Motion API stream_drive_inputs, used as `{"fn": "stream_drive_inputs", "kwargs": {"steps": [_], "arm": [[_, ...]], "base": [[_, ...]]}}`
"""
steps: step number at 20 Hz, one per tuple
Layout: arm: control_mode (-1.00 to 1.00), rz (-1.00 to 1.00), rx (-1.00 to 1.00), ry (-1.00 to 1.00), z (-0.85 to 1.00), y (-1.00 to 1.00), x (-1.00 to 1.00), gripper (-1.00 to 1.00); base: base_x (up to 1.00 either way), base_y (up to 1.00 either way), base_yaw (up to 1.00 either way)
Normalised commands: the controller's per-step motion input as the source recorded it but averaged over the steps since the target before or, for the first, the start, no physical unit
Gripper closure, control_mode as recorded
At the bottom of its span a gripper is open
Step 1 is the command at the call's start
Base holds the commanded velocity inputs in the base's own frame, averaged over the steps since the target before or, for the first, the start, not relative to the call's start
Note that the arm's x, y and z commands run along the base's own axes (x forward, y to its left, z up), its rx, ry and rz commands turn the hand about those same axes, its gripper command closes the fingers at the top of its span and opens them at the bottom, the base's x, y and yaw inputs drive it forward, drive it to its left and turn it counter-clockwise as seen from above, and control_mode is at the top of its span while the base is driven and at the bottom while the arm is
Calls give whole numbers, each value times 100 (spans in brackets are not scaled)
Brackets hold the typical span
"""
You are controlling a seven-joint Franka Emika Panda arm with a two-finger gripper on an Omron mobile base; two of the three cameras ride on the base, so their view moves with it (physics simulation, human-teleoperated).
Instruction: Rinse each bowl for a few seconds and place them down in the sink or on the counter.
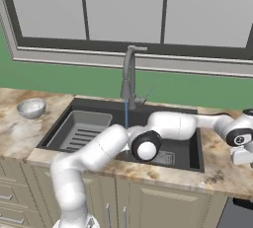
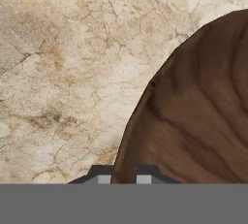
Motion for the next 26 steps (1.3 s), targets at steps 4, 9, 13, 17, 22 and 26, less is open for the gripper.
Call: {"fn": "stream_drive_inputs", "kwargs": {"steps": [4, 9, 13, 17, 22, 26], "arm": [[-100, -3, 21, 11, 58, 31, -62, 100], [-100, -1, 12, 8, 46, 59, -62, 100], [-100, 0, 3, 5, 27, 87, -60, 100], [-100, 11, -1, -4, 18, 93, -39, 100], [-100, 18, -5, -7, 28, 85, -29, 100], [-100, 22, -11, -11, 45, 69, -20, 100]], "base": [[0, 0, 0], [0, 0, 0], [0, 0, 0], [0, 0, 0], [0, 0, 0], [0, 0, 0]]}}
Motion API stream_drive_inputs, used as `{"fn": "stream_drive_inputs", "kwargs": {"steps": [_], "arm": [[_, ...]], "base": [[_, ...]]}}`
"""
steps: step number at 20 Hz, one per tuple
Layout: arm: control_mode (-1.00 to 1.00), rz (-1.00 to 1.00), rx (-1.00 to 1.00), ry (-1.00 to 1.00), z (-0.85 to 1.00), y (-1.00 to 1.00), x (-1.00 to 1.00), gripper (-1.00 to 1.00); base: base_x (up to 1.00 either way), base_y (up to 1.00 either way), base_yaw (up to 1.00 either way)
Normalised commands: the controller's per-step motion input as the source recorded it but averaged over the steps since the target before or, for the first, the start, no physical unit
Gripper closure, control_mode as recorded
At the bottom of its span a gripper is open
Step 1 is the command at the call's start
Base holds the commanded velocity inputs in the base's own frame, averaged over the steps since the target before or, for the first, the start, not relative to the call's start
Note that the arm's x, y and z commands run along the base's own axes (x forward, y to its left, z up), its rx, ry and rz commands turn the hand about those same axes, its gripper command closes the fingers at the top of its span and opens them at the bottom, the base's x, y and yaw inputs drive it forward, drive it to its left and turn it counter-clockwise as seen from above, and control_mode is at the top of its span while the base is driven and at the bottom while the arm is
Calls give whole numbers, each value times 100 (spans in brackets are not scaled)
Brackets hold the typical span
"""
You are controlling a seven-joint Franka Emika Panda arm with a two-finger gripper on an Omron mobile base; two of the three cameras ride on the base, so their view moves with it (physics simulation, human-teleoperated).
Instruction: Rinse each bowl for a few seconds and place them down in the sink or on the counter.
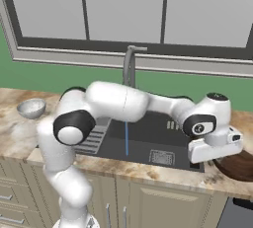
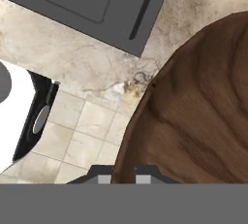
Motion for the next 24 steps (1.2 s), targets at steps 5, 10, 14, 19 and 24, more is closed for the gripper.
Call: {"fn": "stream_drive_inputs", "kwargs": {"steps": [5, 10, 14, 19, 24], "arm": [[-100, 20, -13, -9, 69, 57, -30, 100], [-100, 19, -11, -2, 74, 56, -38, 100], [-100, 23, -8, 0, 63, 57, -38, 100], [-100, 24, -5, 1, 53, 57, -28, 100], [-100, 21, 0, 15, 36, 43, 0, 100]], "base": [[0, 0, 0], [0, 0, 0], [0, 0, 0], [0, 0, 0], [0, 0, 0]]}}
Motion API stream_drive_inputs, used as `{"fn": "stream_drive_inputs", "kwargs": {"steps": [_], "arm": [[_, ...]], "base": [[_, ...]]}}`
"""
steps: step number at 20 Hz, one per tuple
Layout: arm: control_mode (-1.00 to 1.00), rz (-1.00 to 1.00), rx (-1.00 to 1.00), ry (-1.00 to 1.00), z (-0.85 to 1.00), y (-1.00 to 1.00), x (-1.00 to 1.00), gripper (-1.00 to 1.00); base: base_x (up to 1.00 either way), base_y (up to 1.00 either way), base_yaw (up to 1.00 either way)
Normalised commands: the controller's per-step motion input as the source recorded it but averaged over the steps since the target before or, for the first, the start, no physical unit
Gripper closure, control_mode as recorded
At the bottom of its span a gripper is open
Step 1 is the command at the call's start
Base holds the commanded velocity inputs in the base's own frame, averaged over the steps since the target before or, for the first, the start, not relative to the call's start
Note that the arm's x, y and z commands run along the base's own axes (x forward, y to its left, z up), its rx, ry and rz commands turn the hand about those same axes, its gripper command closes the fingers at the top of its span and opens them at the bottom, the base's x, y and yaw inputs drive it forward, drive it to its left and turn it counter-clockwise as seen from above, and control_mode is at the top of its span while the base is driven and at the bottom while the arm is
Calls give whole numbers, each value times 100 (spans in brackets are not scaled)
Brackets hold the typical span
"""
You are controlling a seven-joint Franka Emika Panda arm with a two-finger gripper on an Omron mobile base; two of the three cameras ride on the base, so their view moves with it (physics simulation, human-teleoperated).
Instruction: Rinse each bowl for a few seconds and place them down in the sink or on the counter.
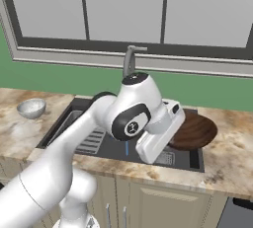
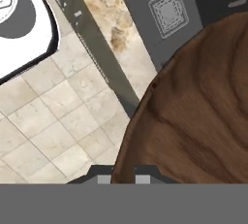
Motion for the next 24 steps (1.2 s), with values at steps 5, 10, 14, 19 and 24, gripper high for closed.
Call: {"fn": "stream_drive_inputs", "kwargs": {"steps": [5, 10, 14, 19, 24], "arm": [[-100, 22, 0, 16, 32, 41, 0, 100], [-100, 23, 0, 12, 23, 38, 0, 100], [-100, 21, 0, 2, 6, 40, -6, 100], [-100, 16, -3, 0, 1, 47, -14, 100], [-100, 12, -1, -2, 0, 41, -19, 100]], "base": [[0, 0, 0], [0, 0, 0], [0, 0, 0], [0, 0, 0], [0, 0, 0]]}}
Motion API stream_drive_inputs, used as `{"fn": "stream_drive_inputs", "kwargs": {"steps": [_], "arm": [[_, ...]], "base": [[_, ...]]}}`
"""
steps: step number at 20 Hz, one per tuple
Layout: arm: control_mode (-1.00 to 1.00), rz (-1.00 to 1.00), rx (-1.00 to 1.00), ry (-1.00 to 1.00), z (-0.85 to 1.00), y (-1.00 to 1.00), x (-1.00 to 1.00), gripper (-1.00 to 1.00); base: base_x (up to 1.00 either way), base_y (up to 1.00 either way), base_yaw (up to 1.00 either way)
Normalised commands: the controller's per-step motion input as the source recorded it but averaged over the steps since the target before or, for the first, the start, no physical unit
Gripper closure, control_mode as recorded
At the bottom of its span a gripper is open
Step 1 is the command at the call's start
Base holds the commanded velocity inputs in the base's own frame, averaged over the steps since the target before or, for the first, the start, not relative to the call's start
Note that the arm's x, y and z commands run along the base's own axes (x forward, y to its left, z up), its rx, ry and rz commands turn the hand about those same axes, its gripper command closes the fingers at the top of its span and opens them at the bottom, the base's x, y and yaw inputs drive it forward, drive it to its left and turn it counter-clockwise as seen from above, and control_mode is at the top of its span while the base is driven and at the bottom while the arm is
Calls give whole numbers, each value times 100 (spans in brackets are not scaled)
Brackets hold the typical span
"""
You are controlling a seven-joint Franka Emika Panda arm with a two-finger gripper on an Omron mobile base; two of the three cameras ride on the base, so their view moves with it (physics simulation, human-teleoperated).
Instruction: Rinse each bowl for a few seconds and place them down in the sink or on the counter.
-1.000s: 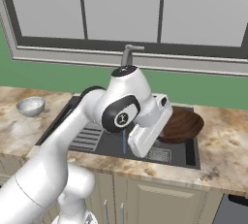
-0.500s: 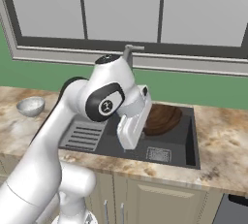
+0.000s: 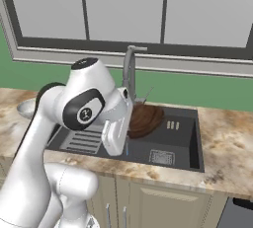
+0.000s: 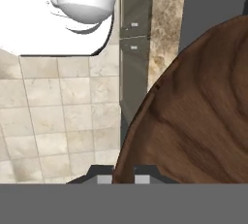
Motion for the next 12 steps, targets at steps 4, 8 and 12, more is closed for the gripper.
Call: {"fn": "stream_drive_inputs", "kwargs": {"steps": [4, 8, 12], "arm": [[-100, 11, 0, -4, 0, 27, -24, 100], [-100, 9, 0, 0, 0, 37, -1, 100], [-100, 8, 0, 1, 0, 44, 1, 100]], "base": [[0, 0, 0], [0, 0, 0], [0, 0, 0]]}}
